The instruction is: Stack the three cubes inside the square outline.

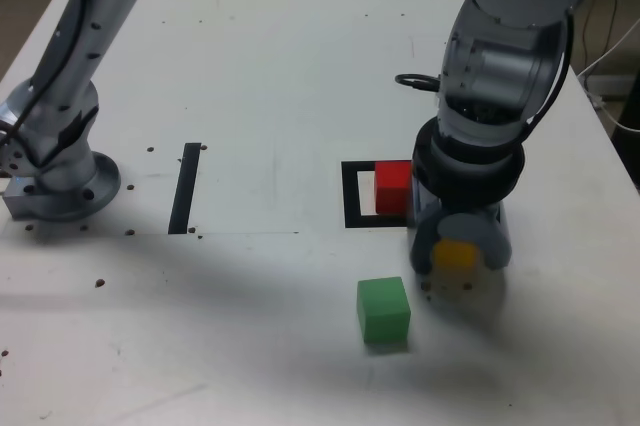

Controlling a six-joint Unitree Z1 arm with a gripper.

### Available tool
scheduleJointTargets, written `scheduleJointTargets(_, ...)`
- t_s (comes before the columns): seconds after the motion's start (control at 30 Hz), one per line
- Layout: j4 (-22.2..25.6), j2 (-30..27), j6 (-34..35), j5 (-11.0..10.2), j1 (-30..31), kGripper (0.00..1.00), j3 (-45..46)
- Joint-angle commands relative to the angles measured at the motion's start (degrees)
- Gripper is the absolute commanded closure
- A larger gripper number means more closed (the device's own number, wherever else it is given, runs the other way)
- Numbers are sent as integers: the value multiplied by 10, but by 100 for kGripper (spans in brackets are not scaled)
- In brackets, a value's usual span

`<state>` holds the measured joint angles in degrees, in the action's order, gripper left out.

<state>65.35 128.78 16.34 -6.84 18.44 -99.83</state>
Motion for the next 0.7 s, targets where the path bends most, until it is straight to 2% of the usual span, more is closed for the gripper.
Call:
scheduleJointTargets(0.0, -1, -4, 2, -2, -1, 52, -1)
scheduleJointTargets(0.17, 1, -5, 8, -2, 0, 61, 0)
scheduleJointTargets(0.33, 6, -18, 11, -1, 4, 62, 5)
scheduleJointTargets(0.67, 60, -111, -4, -11, 13, 62, 6)
